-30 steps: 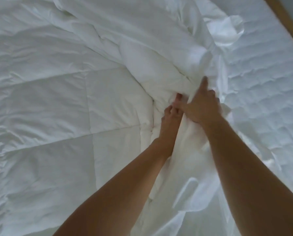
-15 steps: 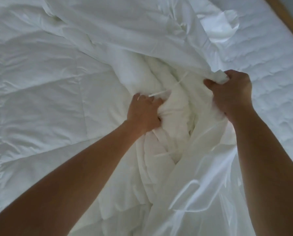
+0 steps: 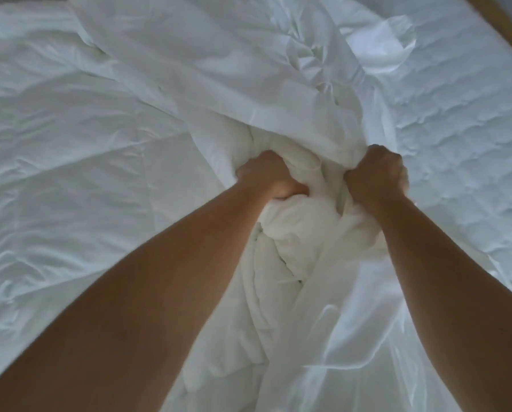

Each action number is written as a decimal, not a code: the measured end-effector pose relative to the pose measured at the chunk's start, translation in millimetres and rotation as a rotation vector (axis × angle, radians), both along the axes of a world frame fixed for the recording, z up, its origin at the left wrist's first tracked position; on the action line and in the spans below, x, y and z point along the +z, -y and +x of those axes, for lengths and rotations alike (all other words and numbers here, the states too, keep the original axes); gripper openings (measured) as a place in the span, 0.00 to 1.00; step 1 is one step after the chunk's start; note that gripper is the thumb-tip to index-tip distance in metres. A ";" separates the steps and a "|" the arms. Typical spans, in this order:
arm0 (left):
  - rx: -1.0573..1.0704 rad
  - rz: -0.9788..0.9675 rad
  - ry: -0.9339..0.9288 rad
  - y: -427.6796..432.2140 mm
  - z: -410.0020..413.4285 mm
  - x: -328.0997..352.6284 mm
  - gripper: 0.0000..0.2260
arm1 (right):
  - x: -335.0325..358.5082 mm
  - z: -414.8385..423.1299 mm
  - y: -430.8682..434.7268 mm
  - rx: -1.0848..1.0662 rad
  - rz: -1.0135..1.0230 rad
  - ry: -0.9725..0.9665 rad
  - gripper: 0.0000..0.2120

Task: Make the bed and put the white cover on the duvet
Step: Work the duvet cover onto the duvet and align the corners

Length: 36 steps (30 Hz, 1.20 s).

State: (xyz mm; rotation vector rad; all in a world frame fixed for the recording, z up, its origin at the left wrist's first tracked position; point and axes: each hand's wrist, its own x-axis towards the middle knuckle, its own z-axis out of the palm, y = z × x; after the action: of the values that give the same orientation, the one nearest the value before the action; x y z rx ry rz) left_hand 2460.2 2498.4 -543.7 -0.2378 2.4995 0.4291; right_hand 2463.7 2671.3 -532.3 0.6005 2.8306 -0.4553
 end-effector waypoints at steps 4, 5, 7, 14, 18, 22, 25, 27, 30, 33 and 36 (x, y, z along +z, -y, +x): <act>0.190 0.258 -0.013 -4.9 6.4 -18.3 0.19 | 13.0 10.2 -6.1 -0.083 -0.059 -0.183 0.14; 0.305 0.390 -0.056 -4.2 8.8 -16.8 0.16 | 16.5 12.8 -6.9 -0.106 -0.082 -0.231 0.14; 0.578 0.750 -0.157 -4.7 9.1 -0.3 0.14 | 27.0 13.6 -8.4 -0.156 -0.131 -0.329 0.14; 0.497 1.058 -0.396 -68.7 -19.2 39.9 0.13 | 72.1 6.7 -21.3 -0.224 -0.201 -0.535 0.10; -0.094 0.465 -0.158 -88.0 6.4 -18.9 0.36 | 70.7 13.0 -34.0 -0.192 -0.199 -0.477 0.11; 0.038 0.609 -0.335 -78.1 47.5 -7.9 0.50 | 74.1 10.7 -30.4 -0.180 -0.213 -0.491 0.09; 0.107 0.683 -0.546 -84.3 68.6 10.2 0.40 | 93.5 4.8 -21.0 -0.152 -0.195 -0.543 0.06; 0.105 0.773 -0.407 -95.0 50.6 15.8 0.30 | 111.1 1.4 -16.6 -0.134 -0.214 -0.575 0.03; -0.079 0.420 -0.232 -113.7 28.7 8.8 0.25 | 130.9 0.2 -14.8 -0.085 -0.214 -0.618 0.02; -0.260 0.237 -0.232 -121.2 21.3 6.5 0.23 | 136.1 2.4 -21.0 -0.065 -0.182 -0.592 0.01; -0.078 0.394 -0.268 -95.7 20.3 17.7 0.26 | 131.0 5.5 -29.7 -0.083 -0.181 -0.566 0.02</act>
State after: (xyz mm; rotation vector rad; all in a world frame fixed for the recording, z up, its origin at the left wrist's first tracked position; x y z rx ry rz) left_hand 2480.5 2594.1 -526.0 0.0787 2.6004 0.9587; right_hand 2469.2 2701.0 -401.3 0.6344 3.2335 -1.0298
